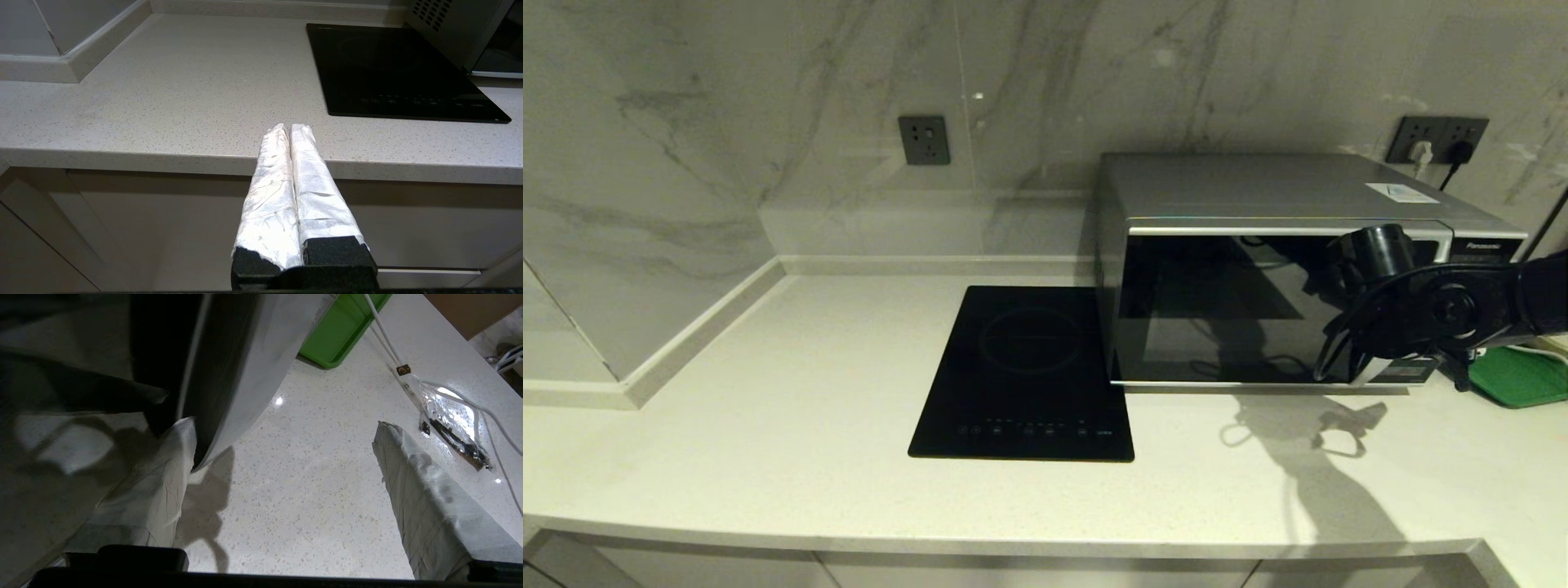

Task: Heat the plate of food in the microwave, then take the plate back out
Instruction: Open the microwave oven

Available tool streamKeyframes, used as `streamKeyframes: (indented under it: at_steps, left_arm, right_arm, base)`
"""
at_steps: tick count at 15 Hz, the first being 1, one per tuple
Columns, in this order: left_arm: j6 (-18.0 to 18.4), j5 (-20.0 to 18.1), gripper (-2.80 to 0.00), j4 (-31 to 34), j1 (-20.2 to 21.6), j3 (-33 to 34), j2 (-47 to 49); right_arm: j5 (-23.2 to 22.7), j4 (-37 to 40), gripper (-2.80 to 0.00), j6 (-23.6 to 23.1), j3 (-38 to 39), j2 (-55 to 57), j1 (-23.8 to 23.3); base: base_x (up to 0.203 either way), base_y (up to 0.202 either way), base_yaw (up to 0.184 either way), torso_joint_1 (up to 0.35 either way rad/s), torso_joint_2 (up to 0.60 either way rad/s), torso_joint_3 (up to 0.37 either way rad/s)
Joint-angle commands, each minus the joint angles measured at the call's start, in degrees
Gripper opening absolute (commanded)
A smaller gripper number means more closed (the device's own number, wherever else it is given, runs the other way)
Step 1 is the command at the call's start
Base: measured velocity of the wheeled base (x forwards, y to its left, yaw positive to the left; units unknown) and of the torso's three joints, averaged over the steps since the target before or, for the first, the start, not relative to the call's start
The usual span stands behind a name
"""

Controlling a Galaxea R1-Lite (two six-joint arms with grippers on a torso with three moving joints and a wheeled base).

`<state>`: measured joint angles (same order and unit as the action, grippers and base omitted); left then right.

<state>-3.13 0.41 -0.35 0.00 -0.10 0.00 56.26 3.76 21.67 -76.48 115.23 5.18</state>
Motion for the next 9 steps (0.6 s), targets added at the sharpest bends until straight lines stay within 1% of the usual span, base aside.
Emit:
streamKeyframes:
  at_steps: [1,3,6,9]
  left_arm:
    - [-0.03,0.02,-2.80,-0.09,0.00,0.01,0.00]
    - [-0.03,0.02,-2.80,-0.09,0.00,0.01,0.00]
    - [-0.03,0.02,-2.80,-0.05,0.00,0.01,0.00]
    - [-0.03,0.02,-2.80,-0.07,0.00,0.01,0.00]
  right_arm:
    - [0.35,0.02,0.00,0.29,-0.47,-0.09,-1.53]
    - [0.35,-0.07,0.00,0.46,-0.60,-0.35,-2.70]
    - [0.43,0.11,0.00,2.56,-0.34,-0.53,-2.98]
    - [0.43,0.11,0.00,3.03,-0.16,-1.06,-3.07]
  base:
    - [0.000,0.000,0.000,0.000,0.00,0.000]
    - [0.000,0.000,0.000,0.000,0.00,0.000]
    - [0.000,0.000,0.000,0.000,0.00,0.000]
    - [0.000,0.000,0.000,0.000,0.00,0.000]
